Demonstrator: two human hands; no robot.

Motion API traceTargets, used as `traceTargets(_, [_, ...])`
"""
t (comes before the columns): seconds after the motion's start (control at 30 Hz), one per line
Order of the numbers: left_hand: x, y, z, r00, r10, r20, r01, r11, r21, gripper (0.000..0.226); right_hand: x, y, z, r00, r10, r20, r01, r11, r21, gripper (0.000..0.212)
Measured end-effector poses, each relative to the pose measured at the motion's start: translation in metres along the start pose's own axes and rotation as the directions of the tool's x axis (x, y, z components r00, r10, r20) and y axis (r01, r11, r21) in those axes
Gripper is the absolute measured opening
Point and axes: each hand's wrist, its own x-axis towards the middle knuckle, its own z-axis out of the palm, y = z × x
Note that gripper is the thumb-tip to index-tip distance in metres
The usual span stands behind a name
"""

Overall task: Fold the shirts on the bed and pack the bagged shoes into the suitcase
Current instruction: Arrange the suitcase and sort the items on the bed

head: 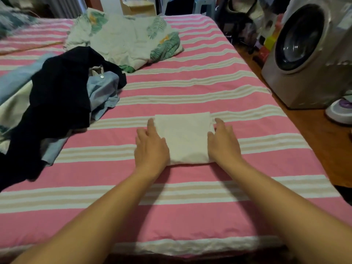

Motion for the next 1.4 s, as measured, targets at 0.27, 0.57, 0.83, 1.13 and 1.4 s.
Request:
traceTargets(0.27, [0.036,0.018,0.050,0.905,0.260,0.337,-0.348,0.908,0.232,0.056,0.042,-0.017,0.036,0.901,-0.298,0.315,0.386,0.883,-0.267,0.058])
traceTargets(0.57, [0.042,0.001,0.037,0.969,0.079,0.232,-0.059,0.994,-0.091,0.057,0.031,-0.014,0.034,0.970,0.012,0.242,-0.007,1.000,-0.021,0.067])
traceTargets(0.83, [0.036,0.010,-0.032,0.607,-0.230,0.761,0.751,0.480,-0.454,0.024,0.015,-0.024,-0.020,0.723,0.342,0.601,-0.691,0.393,0.607,0.047])
traceTargets(1.13, [-0.113,0.104,-0.020,0.726,0.156,0.670,0.436,0.648,-0.624,0.019,-0.103,0.107,-0.127,0.812,0.376,0.447,-0.569,0.334,0.751,0.053])
traceTargets(1.4, [-0.091,0.143,0.008,0.879,-0.120,0.461,0.009,0.972,0.236,0.060,-0.138,0.175,-0.195,0.908,0.393,0.145,-0.399,0.708,0.582,0.037])
